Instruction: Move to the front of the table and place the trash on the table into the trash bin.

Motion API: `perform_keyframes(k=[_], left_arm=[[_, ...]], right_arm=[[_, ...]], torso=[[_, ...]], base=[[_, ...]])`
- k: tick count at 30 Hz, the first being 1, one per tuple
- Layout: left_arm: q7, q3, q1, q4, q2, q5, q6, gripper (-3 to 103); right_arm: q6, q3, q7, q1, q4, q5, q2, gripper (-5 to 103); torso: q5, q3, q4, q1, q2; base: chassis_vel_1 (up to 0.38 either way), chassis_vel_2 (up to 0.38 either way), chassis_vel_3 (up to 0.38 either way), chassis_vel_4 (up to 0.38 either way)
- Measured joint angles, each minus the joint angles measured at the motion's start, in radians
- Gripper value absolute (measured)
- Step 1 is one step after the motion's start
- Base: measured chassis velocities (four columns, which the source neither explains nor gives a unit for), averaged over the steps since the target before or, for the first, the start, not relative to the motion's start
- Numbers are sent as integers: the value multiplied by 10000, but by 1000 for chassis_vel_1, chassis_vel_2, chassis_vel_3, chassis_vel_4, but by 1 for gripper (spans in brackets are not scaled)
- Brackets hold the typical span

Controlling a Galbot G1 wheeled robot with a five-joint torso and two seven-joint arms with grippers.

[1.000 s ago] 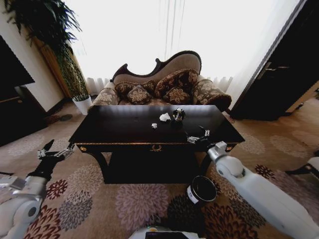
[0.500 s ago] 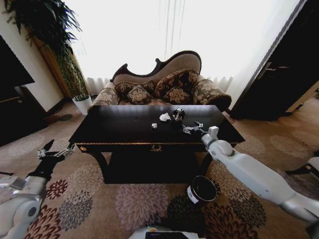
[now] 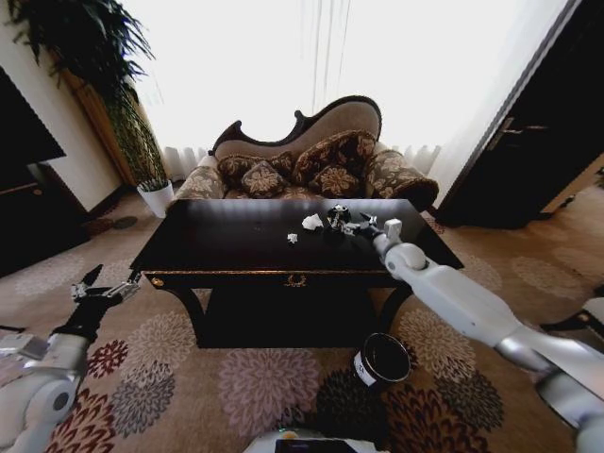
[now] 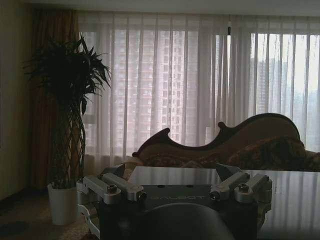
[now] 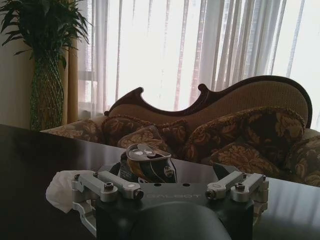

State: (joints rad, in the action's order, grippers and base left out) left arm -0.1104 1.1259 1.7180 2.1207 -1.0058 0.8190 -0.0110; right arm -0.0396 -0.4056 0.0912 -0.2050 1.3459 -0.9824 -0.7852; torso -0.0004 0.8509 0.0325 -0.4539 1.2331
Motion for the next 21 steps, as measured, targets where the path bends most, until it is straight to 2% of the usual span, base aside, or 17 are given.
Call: perform_keyframes(k=[11,19,21], left_arm=[[0,0,0,0,0,0,0,100],[0,0,0,0,0,0,0,100],[0,0,0,0,0,0,0,100]], right_arm=[[162,-550,-241,478,-1023,380,-849,100],[213,-727,-298,657,-1485,600,-1178,101],[284,-737,-300,650,-1522,679,-1226,91]], torso=[[1,0,1,0,0],[0,0,-1,1,0],[1,0,0,0,0]], base=[[0,0,0,0],[0,0,0,0],[0,0,0,0]])
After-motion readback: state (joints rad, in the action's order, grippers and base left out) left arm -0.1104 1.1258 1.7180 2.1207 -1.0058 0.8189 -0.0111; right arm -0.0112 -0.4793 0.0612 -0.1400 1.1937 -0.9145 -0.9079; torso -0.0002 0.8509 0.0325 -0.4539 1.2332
